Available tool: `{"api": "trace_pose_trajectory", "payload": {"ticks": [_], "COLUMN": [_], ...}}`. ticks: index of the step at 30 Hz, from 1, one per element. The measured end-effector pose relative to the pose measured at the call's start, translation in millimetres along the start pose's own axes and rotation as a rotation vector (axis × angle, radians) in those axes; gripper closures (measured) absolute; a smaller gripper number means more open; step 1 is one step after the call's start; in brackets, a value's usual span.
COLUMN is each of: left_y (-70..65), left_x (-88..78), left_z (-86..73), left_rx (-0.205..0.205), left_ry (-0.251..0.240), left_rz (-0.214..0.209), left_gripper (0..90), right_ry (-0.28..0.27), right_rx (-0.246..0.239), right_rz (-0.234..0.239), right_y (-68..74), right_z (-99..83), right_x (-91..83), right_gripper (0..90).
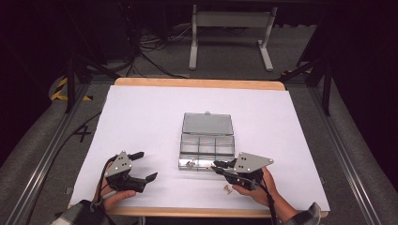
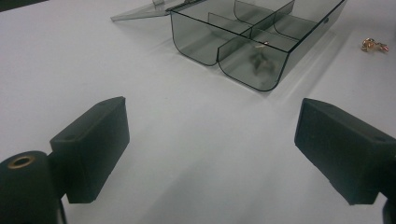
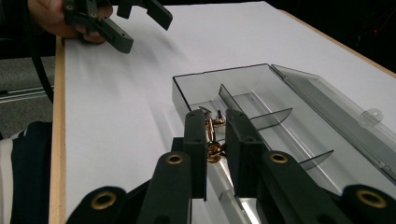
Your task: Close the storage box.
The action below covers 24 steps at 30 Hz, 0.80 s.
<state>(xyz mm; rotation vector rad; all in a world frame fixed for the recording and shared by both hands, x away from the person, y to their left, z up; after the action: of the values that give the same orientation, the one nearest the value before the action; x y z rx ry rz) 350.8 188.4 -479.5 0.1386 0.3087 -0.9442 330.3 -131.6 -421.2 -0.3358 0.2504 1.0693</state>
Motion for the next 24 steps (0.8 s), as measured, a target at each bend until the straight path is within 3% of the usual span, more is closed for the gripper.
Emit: {"api": "trace_pose_trajectory", "payload": {"ticks": [24], "left_y": [-0.8], "left_x": [0.1], "left_z": [-0.1], "left_rx": [-0.006], "left_ry": [-0.003], "left_rz": [-0.007], "left_gripper": [10.9], "right_ry": [0.017], "right_rx": [0.01], "right_rz": [-0.01], "right_y": [-14.0], "right_z": [2.6], "right_x": [25.0], "right_gripper": [80.0]}}
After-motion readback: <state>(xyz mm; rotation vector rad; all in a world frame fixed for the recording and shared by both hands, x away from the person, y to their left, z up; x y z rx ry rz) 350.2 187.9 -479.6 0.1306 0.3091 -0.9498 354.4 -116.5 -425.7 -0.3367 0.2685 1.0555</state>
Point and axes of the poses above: each handheld gripper's, and its own axes: x roughly forward along the jaws, z roughly out of its top, y roughly to its left, the point moved 5 cm from there along x, roughly forward along the jaws, and after that the axes turned 7 degrees about -y, right-handed, at the moved point
